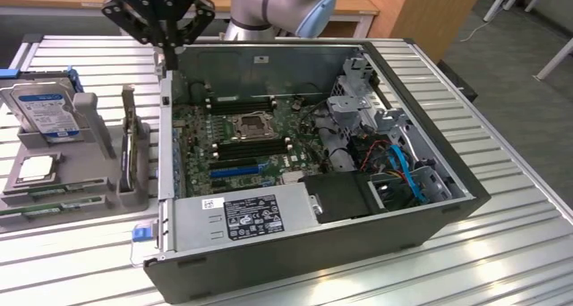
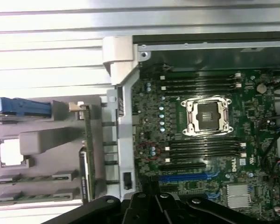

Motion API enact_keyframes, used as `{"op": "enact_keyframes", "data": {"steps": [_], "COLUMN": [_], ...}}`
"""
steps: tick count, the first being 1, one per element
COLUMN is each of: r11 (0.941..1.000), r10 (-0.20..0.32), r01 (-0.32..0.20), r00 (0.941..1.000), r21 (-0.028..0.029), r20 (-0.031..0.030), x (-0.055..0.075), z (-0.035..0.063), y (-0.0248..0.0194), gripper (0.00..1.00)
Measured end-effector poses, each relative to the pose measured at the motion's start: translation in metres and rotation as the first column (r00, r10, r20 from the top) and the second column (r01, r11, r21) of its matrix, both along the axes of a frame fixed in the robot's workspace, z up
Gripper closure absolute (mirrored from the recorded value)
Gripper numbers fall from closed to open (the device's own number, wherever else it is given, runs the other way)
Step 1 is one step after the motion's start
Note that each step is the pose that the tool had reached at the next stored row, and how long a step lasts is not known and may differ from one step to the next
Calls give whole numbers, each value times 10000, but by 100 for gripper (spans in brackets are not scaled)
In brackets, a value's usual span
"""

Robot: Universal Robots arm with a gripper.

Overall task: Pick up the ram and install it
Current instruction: 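Reach for the ram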

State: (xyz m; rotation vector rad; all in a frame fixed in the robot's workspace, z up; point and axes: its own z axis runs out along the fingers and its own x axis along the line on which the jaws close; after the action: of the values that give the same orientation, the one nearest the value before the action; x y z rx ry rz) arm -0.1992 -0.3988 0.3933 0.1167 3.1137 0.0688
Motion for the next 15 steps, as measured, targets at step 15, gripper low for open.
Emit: {"op": "enact_keyframes", "data": {"steps": [15], "r11": [10000], "r10": [0], "r01": [0], "r00": [10000], "r21": [1], "r20": [0], "x": [-641], "z": [-2], "y": [0], "gripper": [89]}}
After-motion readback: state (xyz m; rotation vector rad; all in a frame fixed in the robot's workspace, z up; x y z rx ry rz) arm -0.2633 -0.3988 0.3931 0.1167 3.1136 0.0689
